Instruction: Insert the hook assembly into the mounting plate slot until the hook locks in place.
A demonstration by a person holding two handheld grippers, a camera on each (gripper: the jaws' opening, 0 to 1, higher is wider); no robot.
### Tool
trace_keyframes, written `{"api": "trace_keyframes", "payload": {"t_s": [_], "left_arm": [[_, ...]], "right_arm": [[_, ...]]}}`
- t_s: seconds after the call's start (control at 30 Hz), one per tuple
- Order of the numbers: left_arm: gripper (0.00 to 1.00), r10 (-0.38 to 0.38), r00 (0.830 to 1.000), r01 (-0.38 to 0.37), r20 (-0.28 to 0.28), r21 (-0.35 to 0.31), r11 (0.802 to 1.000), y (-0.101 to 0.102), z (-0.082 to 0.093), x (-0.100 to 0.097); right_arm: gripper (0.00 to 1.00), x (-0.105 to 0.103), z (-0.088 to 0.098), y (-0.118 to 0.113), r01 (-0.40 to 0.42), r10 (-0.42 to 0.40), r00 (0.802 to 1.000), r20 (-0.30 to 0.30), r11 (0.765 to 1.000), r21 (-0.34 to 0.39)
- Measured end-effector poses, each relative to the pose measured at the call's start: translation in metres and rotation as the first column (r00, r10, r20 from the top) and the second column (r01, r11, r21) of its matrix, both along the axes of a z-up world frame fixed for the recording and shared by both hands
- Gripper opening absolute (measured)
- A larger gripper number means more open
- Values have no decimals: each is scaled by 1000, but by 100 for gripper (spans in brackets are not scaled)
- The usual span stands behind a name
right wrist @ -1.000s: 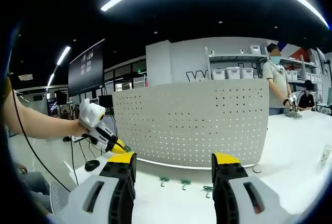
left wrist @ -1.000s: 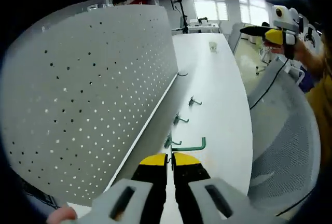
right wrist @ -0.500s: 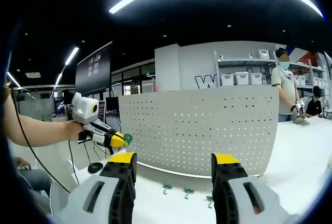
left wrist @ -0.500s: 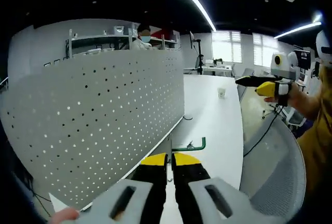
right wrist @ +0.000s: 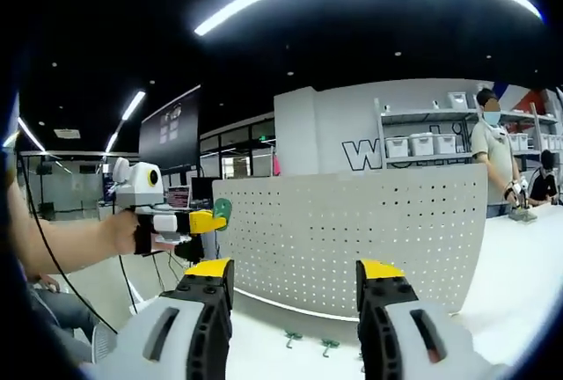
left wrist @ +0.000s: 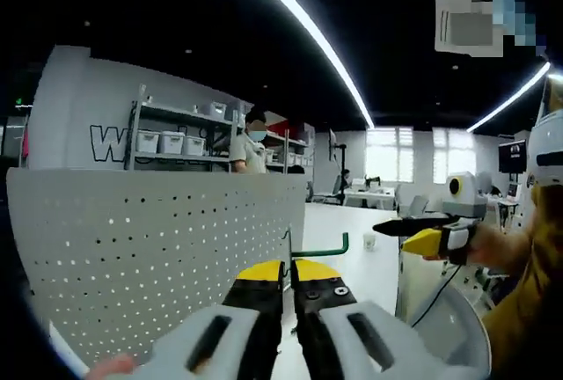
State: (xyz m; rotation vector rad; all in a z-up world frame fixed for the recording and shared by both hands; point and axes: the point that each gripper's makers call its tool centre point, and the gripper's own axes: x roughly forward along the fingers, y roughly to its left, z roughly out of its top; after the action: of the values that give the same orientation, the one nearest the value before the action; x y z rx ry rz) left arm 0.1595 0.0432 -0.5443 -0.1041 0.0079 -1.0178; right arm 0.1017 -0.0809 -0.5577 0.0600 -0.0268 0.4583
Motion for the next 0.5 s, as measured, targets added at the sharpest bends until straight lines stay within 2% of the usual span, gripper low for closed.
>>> {"api": "trace_keyframes", "payload": {"t_s": [0.17,0.27,0.33,0.37,0.5], "left_arm": [[3,3,1000,-2,30,-21,1000,-9,13,-7],[4,14,999,-11,47,-53,999,-12,22,-10],[4,18,998,-11,66,-101,995,-14,31,-13],[4,30,998,-23,62,-121,992,-14,33,-13],[4,87,991,-70,104,-161,984,-15,44,-13]], "right_arm": [[46,-1,17,0,-23,23,999,37,999,23],[45,-1,24,3,-42,41,998,53,998,35],[44,-1,29,7,-59,57,997,59,998,35],[43,-1,33,8,-64,61,996,71,997,32],[36,-6,52,16,-103,97,988,123,994,44]]}}
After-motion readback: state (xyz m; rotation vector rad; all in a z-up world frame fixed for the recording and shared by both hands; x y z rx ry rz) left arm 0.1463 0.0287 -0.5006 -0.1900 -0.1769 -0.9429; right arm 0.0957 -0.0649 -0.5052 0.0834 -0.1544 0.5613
